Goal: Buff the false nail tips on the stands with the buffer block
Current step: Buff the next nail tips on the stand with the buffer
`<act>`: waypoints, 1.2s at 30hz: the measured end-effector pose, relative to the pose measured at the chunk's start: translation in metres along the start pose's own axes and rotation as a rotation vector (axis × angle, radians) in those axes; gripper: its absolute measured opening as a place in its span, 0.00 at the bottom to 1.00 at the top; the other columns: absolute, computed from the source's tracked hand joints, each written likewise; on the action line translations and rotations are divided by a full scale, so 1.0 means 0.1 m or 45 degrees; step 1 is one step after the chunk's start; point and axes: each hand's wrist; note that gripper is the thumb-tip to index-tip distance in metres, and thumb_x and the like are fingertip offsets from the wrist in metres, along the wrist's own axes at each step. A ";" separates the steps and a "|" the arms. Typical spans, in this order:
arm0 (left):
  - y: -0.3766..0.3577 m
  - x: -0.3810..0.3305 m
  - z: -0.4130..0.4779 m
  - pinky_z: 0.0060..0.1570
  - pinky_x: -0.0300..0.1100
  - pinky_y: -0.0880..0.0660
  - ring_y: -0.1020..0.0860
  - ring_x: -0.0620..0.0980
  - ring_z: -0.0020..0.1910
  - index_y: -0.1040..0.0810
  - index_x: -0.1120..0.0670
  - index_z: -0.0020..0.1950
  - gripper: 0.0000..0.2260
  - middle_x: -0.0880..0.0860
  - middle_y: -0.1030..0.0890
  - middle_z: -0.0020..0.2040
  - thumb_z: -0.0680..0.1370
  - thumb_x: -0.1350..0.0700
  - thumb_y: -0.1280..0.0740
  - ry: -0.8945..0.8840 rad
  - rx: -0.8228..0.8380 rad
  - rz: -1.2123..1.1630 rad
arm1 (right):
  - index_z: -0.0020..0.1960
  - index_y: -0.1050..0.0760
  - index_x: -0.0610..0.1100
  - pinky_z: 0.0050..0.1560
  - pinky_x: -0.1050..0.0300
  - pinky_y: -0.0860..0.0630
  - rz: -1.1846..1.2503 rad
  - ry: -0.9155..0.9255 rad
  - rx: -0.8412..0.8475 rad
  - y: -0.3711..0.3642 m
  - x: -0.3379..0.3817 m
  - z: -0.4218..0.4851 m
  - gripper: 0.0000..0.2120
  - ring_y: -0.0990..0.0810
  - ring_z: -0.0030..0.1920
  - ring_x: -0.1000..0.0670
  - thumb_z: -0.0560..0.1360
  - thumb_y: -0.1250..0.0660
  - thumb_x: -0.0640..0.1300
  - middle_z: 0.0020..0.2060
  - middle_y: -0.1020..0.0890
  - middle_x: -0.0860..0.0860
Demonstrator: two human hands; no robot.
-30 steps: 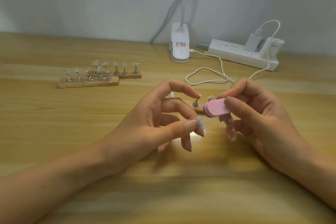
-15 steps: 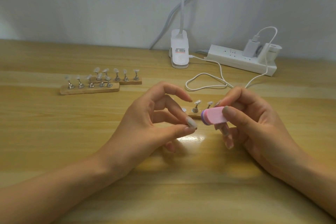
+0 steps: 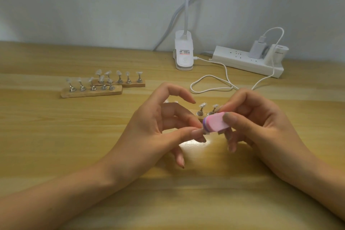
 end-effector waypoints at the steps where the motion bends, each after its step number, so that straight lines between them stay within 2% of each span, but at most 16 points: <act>1: 0.00 0.00 0.00 0.23 0.40 0.25 0.16 0.53 0.40 0.26 0.49 0.54 0.17 0.57 0.17 0.40 0.71 0.64 0.26 0.002 -0.004 -0.005 | 0.42 0.21 0.46 0.27 0.60 0.23 -0.010 0.003 0.014 -0.01 0.00 0.00 0.08 0.21 0.30 0.54 0.72 0.23 0.47 0.38 0.15 0.49; 3: -0.01 0.00 0.00 0.22 0.40 0.26 0.18 0.50 0.36 0.27 0.50 0.51 0.15 0.56 0.17 0.40 0.71 0.64 0.26 0.009 -0.015 -0.019 | 0.41 0.20 0.46 0.28 0.60 0.22 -0.052 0.029 0.074 -0.03 0.01 -0.01 0.06 0.21 0.30 0.54 0.72 0.24 0.43 0.38 0.15 0.49; 6: -0.03 0.00 -0.01 0.21 0.38 0.27 0.18 0.51 0.36 0.33 0.54 0.49 0.17 0.57 0.17 0.40 0.71 0.65 0.26 0.036 -0.021 -0.082 | 0.40 0.19 0.48 0.28 0.60 0.22 -0.062 0.035 -0.029 -0.03 0.03 -0.01 0.03 0.21 0.29 0.53 0.70 0.25 0.43 0.38 0.15 0.49; 9: -0.04 0.01 -0.02 0.20 0.37 0.28 0.19 0.51 0.34 0.36 0.57 0.48 0.19 0.55 0.17 0.39 0.71 0.65 0.26 0.062 -0.033 -0.121 | 0.40 0.19 0.48 0.28 0.60 0.22 -0.058 0.058 0.029 -0.05 0.02 0.00 0.05 0.20 0.30 0.54 0.72 0.23 0.41 0.38 0.14 0.50; 11: -0.04 0.01 -0.02 0.20 0.36 0.28 0.19 0.50 0.34 0.37 0.57 0.47 0.20 0.55 0.17 0.39 0.71 0.65 0.25 0.086 -0.036 -0.153 | 0.41 0.19 0.48 0.29 0.60 0.21 -0.070 0.075 0.026 -0.05 0.02 0.00 0.05 0.19 0.31 0.54 0.72 0.23 0.43 0.39 0.14 0.49; 13: -0.04 0.00 -0.02 0.20 0.35 0.29 0.17 0.51 0.36 0.37 0.57 0.47 0.20 0.56 0.17 0.39 0.69 0.64 0.26 0.099 -0.037 -0.183 | 0.40 0.19 0.50 0.29 0.61 0.22 -0.047 0.061 -0.070 0.00 0.02 0.01 0.03 0.19 0.31 0.54 0.71 0.25 0.45 0.40 0.14 0.49; 19: -0.04 -0.02 -0.05 0.21 0.35 0.28 0.16 0.52 0.38 0.36 0.56 0.47 0.19 0.56 0.17 0.39 0.70 0.64 0.25 0.128 -0.014 -0.220 | 0.43 0.20 0.48 0.29 0.61 0.22 0.042 0.029 -0.074 0.09 -0.01 0.01 0.10 0.21 0.32 0.54 0.69 0.23 0.53 0.42 0.15 0.48; 23: -0.06 -0.01 -0.04 0.21 0.35 0.28 0.17 0.50 0.36 0.36 0.57 0.48 0.20 0.55 0.17 0.38 0.70 0.64 0.24 0.139 -0.019 -0.207 | 0.44 0.19 0.48 0.30 0.62 0.21 0.036 0.053 0.087 -0.02 0.00 -0.01 0.05 0.18 0.33 0.55 0.72 0.25 0.48 0.41 0.15 0.50; 25: -0.06 -0.02 -0.04 0.21 0.35 0.28 0.17 0.51 0.37 0.36 0.57 0.49 0.21 0.55 0.17 0.38 0.69 0.64 0.24 0.148 -0.028 -0.203 | 0.43 0.19 0.48 0.29 0.61 0.22 0.000 0.044 0.030 -0.02 0.01 0.00 0.04 0.19 0.32 0.56 0.74 0.24 0.45 0.40 0.15 0.50; 27: -0.04 -0.02 -0.05 0.20 0.36 0.28 0.16 0.52 0.37 0.36 0.56 0.49 0.21 0.55 0.18 0.37 0.69 0.64 0.24 0.157 -0.038 -0.203 | 0.42 0.19 0.48 0.29 0.61 0.22 -0.004 0.030 -0.041 -0.01 0.02 -0.01 0.05 0.20 0.32 0.55 0.72 0.24 0.47 0.39 0.15 0.50; 30: -0.04 -0.01 -0.05 0.20 0.35 0.28 0.17 0.49 0.36 0.35 0.57 0.48 0.19 0.53 0.17 0.37 0.70 0.65 0.25 0.166 -0.008 -0.209 | 0.43 0.18 0.49 0.29 0.60 0.21 0.001 0.071 0.069 -0.03 0.01 -0.02 0.05 0.18 0.35 0.53 0.72 0.25 0.49 0.40 0.15 0.49; 34: -0.03 -0.03 -0.06 0.20 0.34 0.29 0.16 0.49 0.35 0.36 0.55 0.47 0.20 0.52 0.18 0.36 0.69 0.64 0.26 0.172 0.005 -0.257 | 0.43 0.19 0.50 0.30 0.61 0.22 0.008 0.054 -0.055 0.03 0.01 0.01 0.08 0.19 0.33 0.55 0.70 0.24 0.52 0.40 0.15 0.50; 36: -0.04 -0.04 -0.06 0.21 0.34 0.29 0.16 0.49 0.35 0.36 0.55 0.47 0.20 0.52 0.19 0.36 0.68 0.62 0.25 0.158 0.039 -0.278 | 0.43 0.19 0.49 0.29 0.61 0.22 0.036 0.045 -0.046 0.05 0.00 0.01 0.08 0.20 0.32 0.56 0.70 0.24 0.53 0.40 0.15 0.51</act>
Point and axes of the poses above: each hand's wrist, its own z-axis towards the middle knuckle, its own y-axis out of the back of the hand, x = y × z
